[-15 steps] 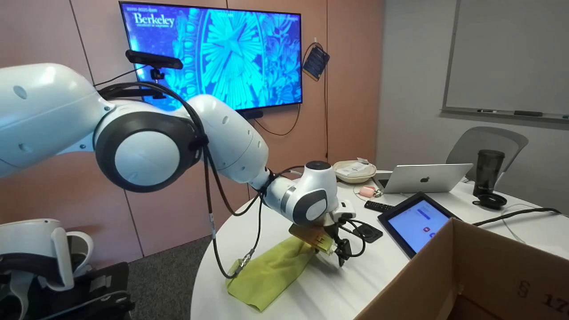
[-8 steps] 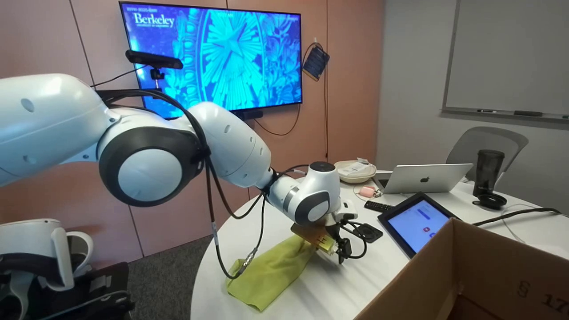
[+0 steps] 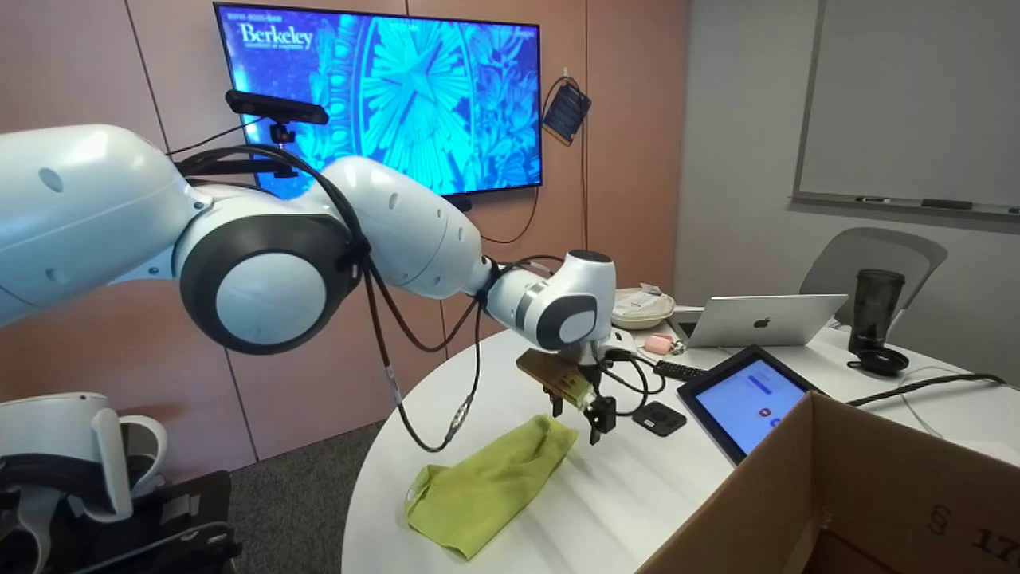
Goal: Put the marker on the towel, fold the towel, and then put the folded towel in the box
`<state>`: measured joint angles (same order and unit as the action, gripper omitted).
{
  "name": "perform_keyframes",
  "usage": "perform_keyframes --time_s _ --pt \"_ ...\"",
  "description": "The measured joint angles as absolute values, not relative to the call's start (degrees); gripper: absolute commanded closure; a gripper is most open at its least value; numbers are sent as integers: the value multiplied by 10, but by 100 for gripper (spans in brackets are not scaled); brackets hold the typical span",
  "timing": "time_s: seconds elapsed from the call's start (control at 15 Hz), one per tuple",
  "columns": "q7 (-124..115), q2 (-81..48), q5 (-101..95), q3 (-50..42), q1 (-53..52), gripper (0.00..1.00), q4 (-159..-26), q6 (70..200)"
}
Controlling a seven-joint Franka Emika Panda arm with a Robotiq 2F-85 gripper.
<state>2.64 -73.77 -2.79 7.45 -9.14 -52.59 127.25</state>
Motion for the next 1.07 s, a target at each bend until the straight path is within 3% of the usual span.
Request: perform_keyframes --time_s 0.47,1.07 --pt "-48 -720 -27 66 -131 0 -443 1037" --pt "-45 -778 -27 65 -134 0 -395 980"
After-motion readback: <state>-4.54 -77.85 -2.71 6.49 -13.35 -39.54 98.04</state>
